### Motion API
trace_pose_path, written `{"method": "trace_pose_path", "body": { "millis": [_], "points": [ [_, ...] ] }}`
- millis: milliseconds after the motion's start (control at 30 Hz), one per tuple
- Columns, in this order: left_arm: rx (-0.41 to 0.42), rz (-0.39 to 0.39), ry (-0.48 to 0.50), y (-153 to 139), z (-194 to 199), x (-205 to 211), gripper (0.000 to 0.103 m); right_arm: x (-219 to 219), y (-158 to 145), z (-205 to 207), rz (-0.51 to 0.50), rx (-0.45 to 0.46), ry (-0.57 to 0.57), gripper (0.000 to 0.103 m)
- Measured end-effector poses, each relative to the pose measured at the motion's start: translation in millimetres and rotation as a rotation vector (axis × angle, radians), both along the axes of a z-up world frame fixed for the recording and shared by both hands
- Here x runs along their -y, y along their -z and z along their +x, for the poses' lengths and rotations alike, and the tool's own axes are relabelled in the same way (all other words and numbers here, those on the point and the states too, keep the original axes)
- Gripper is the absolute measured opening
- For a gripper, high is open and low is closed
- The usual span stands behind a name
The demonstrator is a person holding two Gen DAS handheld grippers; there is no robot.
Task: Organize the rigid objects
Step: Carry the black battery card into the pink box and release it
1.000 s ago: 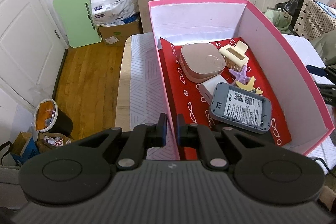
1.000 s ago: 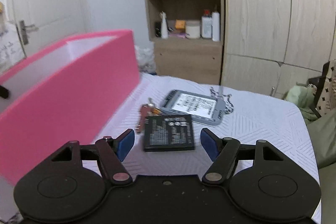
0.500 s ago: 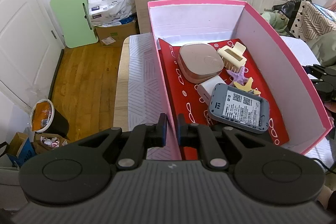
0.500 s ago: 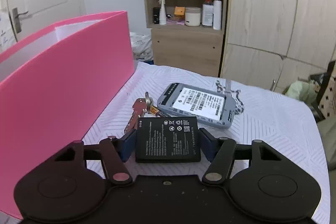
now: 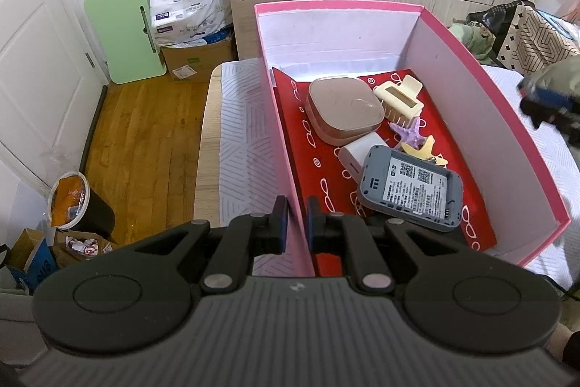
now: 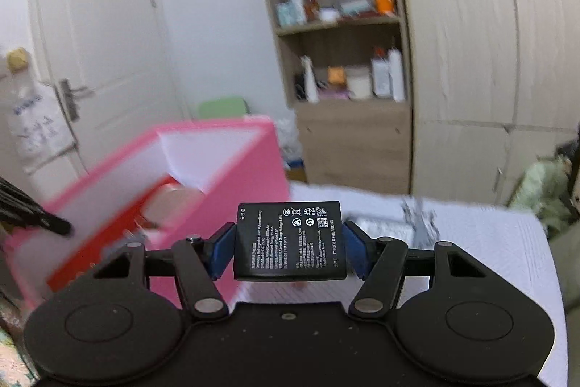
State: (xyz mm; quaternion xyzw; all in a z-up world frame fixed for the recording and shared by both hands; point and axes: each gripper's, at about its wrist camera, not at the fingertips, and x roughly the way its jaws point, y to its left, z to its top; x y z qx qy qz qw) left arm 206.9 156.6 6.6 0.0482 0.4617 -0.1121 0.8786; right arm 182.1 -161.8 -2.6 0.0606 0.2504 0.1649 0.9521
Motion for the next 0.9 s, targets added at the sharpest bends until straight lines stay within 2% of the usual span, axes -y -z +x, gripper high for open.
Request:
{"method": "trace_pose_path", "body": {
  "millis": [133,233,267,400,500,667,900],
  "points": [
    [0.0,0.0,0.001,0,0,0,0.008,-21,-31,2,-0.015,0.059,-0.127,0.068],
    [0.001,-0.001,-0.001,0,0,0,0.008,-45,-52,14,-0.041,0.065,-0.235,0.068],
    [0.001,-0.002,-0.002,0,0,0,0.008,-54,-57,22,-0.036,0.036,-0.262,0.068],
    [-0.001,-0.013,-0.003,0,0,-2,0.008,-86,-56,75,0.061,-0.253,-0.242,0.068],
    [-0.004,-0.023,-0.006,0,1,-3,0.009,-111,-47,103,0.078,-0.326,-0.28,0.068],
    [-0.003,-0.021,-0.003,0,1,-3,0.009,-149,-25,140,0.0,-0.435,-0.276,0.068],
    [-0.009,-0.049,-0.012,0,2,-7,0.01,-170,-5,160,-0.091,-0.497,-0.229,0.068]
  ]
}}
